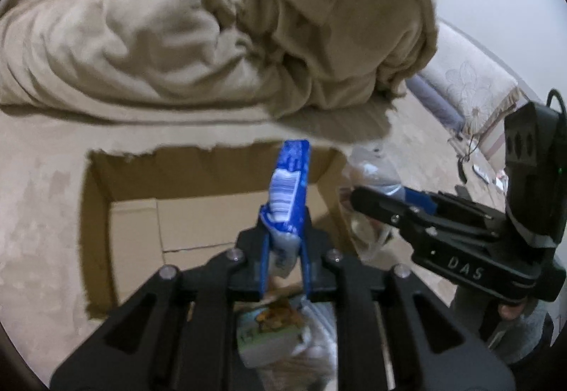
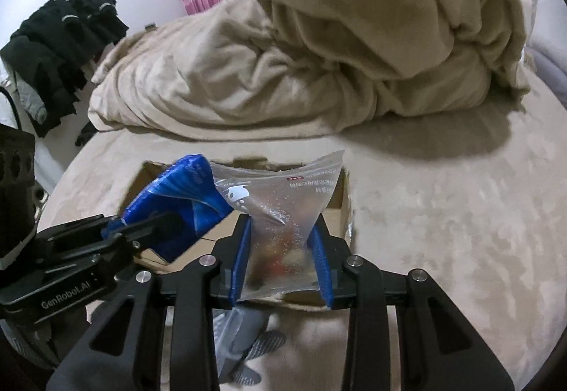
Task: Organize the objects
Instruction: 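Lower the blue packet and snack bag into the box and open both grippers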
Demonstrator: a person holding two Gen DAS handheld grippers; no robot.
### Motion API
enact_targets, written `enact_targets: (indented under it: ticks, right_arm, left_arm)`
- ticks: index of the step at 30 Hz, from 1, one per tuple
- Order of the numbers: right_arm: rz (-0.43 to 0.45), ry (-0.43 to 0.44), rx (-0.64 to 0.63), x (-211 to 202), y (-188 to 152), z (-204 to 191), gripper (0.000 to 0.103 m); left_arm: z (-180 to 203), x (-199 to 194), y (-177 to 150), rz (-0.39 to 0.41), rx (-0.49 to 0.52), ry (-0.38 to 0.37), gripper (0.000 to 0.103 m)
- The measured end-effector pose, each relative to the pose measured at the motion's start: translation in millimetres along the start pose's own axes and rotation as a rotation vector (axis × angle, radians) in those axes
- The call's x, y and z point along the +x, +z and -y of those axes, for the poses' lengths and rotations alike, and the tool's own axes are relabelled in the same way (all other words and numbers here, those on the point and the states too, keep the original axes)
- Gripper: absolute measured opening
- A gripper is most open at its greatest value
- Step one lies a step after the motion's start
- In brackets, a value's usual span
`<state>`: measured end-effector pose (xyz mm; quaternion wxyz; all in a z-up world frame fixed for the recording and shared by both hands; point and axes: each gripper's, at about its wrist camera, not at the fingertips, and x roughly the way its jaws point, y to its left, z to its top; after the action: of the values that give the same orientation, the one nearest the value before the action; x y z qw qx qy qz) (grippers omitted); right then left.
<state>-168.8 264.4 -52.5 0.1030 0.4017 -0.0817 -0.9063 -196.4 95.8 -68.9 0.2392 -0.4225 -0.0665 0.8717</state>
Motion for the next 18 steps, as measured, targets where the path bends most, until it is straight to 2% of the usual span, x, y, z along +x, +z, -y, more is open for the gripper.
enact_targets:
  ticks: [4, 7, 9, 11, 12, 13, 15, 18]
  right_arm:
    - [0.008, -0.016, 0.009, 4.7, -2.0, 0.7, 0.038]
    - [0.025, -0.02, 0.022, 1.1, -1.4, 1.8, 0.063]
    - [0.046, -0.016, 0.029, -6.2, -0.5, 1.5, 0.069]
    - [0.077, -0.022, 0.033, -16.5, 1.2, 0.1, 0.08]
    - [0.093, -0.024, 0.034, -22.6, 1.6, -0.7, 0.084]
    - [0.107, -0.025, 0.035, -29.3, 2.3, -1.8, 0.088]
    - [0.128, -0.025, 0.031, -41.3, 2.7, -5.2, 0.089]
    - [0.159, -0.021, 0.021, -62.6, 2.9, -13.2, 0.089]
  left_arm:
    - [-5.4, 7.0, -0.9, -0.011, -0.008, 0.046, 0.027]
    - [-5.1, -2.3, -1.3, 0.013, 0.002, 0.089, 0.033]
    - [-3.4, -11.2, -2.5, 0.025, 0.011, 0.104, 0.038]
    - [-1.4, -21.9, -3.7, 0.043, 0.017, 0.116, 0.053]
    - [0.4, -30.0, -5.2, 0.061, 0.02, 0.12, 0.065]
    - [1.7, -36.7, -6.0, 0.075, 0.02, 0.119, 0.071]
    - [6.9, -52.5, -7.0, 0.104, 0.033, 0.14, 0.072]
    - [13.9, -75.0, -9.6, 0.131, 0.053, 0.17, 0.081]
